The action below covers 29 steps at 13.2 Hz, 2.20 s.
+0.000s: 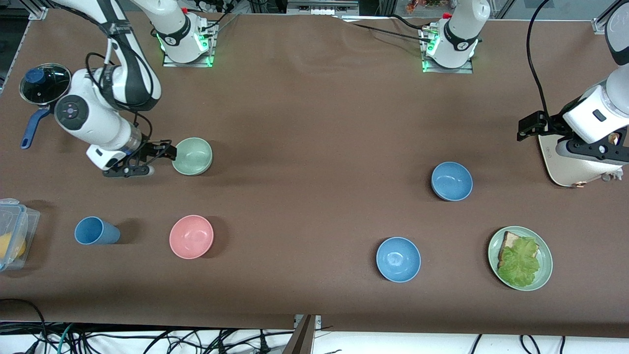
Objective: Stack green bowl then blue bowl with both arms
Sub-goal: 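Reach the right gripper down to the rim of the green bowl, then grasp the green bowl rim with the right gripper and slide it toward the table center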
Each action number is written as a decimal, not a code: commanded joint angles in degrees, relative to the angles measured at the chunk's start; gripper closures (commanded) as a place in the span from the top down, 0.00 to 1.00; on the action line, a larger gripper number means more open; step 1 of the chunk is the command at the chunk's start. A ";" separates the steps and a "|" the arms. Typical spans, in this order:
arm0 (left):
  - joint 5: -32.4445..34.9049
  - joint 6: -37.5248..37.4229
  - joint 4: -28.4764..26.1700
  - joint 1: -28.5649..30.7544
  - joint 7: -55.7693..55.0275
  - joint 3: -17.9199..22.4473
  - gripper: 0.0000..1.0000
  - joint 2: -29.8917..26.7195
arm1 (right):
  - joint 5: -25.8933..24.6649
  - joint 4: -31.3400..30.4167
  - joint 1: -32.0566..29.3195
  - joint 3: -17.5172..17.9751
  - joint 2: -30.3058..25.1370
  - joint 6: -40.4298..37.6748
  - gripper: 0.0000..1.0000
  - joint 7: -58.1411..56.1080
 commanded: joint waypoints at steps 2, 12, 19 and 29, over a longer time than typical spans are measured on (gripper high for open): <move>0.71 -1.16 1.75 0.23 1.02 -0.05 1.00 0.72 | 0.23 -3.34 -0.13 0.63 2.17 5.78 0.88 0.19; 0.71 -1.16 1.75 0.32 1.02 -0.05 1.00 0.72 | 0.58 -5.10 -0.14 2.64 3.68 9.75 0.00 3.87; 0.71 -1.16 1.75 0.32 1.02 -0.05 1.00 0.72 | 0.58 21.76 4.24 9.59 8.05 -14.87 0.00 15.62; 0.62 -1.16 1.75 0.23 1.11 -0.14 1.00 0.72 | 2.17 43.42 29.22 9.51 33.29 2.62 0.00 53.71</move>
